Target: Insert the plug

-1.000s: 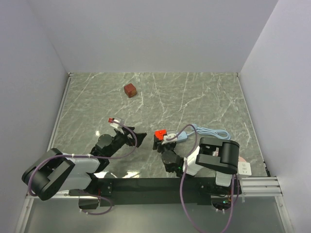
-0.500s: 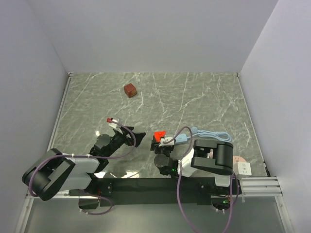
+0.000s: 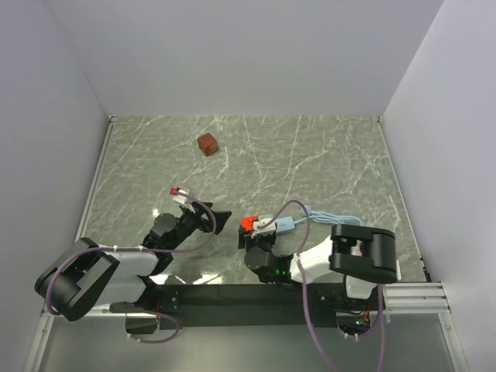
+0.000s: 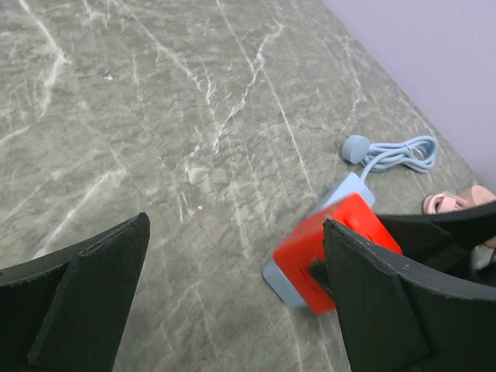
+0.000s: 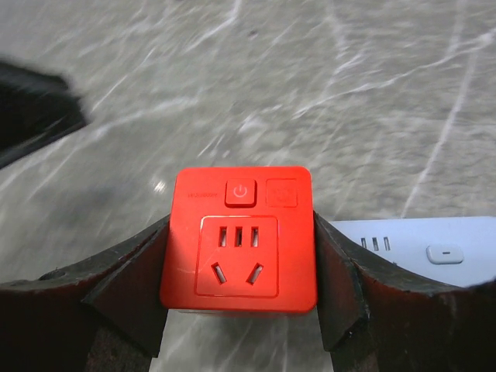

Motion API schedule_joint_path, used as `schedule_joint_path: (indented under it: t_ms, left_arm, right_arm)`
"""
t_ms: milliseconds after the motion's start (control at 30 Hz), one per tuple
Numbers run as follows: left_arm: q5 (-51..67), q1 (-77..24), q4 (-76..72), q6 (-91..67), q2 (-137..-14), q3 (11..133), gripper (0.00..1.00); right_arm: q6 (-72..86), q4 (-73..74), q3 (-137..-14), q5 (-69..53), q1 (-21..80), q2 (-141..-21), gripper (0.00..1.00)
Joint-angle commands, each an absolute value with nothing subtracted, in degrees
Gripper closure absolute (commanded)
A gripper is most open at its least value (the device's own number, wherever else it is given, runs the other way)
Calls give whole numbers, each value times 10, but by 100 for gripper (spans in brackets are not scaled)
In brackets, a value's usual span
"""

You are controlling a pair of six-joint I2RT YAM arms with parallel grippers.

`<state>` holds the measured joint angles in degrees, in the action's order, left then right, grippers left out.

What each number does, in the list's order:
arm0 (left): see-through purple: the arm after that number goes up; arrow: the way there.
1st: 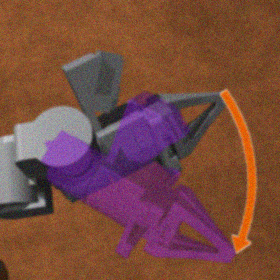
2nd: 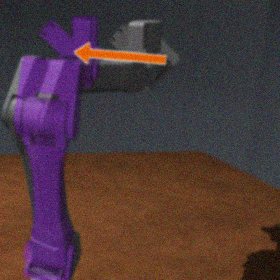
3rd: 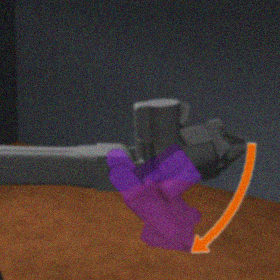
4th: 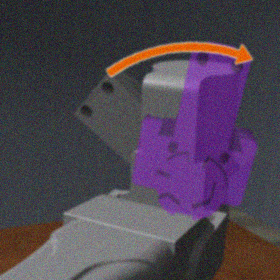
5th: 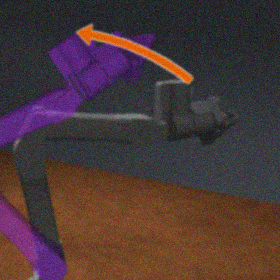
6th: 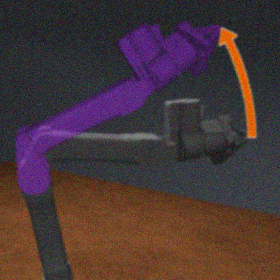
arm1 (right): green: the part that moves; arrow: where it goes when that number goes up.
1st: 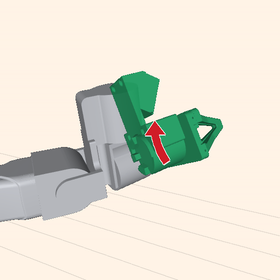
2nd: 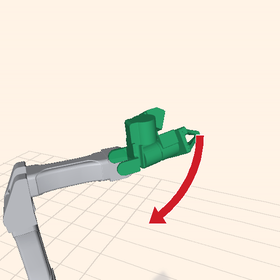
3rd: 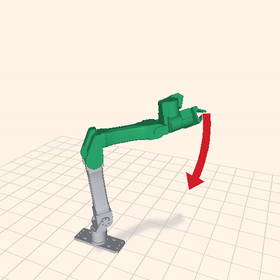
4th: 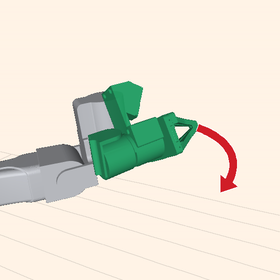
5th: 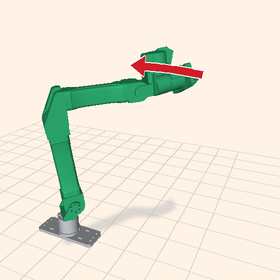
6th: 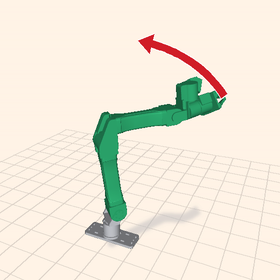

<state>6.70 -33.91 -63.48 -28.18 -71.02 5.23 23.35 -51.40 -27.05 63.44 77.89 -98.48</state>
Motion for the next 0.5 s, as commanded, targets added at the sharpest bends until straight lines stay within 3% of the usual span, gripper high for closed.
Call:
schedule_joint_path:
  t_ms: [0, 233, 267, 300, 367, 467]
  left_arm:
    - [58, -335, -614, -285, -688, 74, 1]
    - [38, -332, -566, -288, -650, 81, 1]
    - [34, -331, -554, -290, -644, 85, 1]
    - [33, -330, -548, -291, -642, 86, 1]
    - [32, -330, -543, -293, -636, 88, 1]
    - [30, -327, -534, -295, -632, 89, 1]
  right_arm:
    - [254, -334, -261, 478, 817, -944, 98]
    - [178, -297, -280, 465, 803, -839, 74]
    - [168, -295, -280, 460, 800, -820, 39]
    - [164, -294, -280, 447, 794, -810, 25]
    - [149, -301, -274, 440, 788, -783, 11]
    - [135, -306, -267, 420, 773, -755, 10]
